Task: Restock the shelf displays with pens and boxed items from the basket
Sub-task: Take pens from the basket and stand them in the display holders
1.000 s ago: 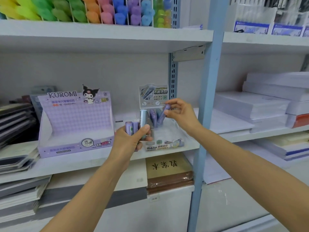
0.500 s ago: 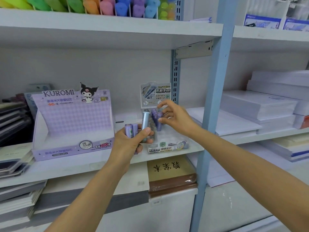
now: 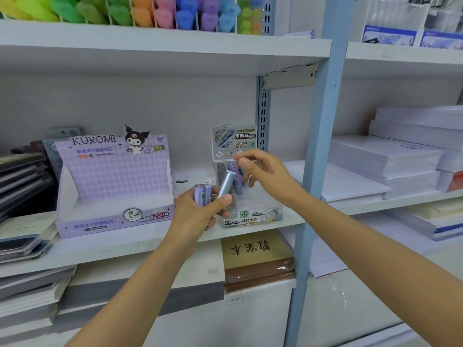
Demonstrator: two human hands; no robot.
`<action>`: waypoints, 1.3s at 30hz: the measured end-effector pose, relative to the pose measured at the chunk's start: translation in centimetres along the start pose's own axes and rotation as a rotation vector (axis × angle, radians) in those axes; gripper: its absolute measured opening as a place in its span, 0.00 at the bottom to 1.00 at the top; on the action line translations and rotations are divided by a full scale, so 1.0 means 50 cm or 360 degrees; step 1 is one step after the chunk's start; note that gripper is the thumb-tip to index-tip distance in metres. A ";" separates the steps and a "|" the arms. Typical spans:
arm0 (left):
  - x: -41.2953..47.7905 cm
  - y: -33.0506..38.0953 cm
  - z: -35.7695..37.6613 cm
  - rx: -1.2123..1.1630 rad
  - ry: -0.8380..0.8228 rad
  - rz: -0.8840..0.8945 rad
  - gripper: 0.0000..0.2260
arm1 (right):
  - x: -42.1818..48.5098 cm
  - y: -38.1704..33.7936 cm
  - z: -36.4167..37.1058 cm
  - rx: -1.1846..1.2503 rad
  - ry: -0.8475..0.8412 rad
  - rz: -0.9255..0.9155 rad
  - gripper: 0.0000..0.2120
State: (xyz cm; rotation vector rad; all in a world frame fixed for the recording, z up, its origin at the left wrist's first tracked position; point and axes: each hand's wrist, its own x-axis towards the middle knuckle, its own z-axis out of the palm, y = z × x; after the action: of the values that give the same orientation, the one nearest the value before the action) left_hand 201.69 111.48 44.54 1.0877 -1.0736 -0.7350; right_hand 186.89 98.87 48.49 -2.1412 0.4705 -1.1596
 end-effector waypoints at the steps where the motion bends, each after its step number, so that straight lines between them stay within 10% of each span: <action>1: -0.001 0.003 0.003 0.0014 -0.0006 0.0005 0.10 | -0.008 -0.011 -0.002 0.0199 -0.0080 -0.0010 0.11; 12: -0.019 0.033 0.021 -0.0343 0.0111 -0.0067 0.09 | -0.071 -0.023 -0.018 0.0909 -0.0034 0.0132 0.10; 23: -0.042 0.040 0.055 -0.0199 0.0174 0.0066 0.05 | -0.134 -0.032 -0.006 0.0701 -0.0207 0.0246 0.05; 39: -0.040 0.050 0.063 -0.0017 0.0045 0.0070 0.07 | -0.059 -0.069 -0.057 0.0343 0.0295 0.0091 0.07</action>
State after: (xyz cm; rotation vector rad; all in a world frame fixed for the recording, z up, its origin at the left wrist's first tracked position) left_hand 197.99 113.05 46.52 1.0592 -1.0654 -0.6878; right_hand 182.89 102.03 50.23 -1.8355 0.4627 -1.3202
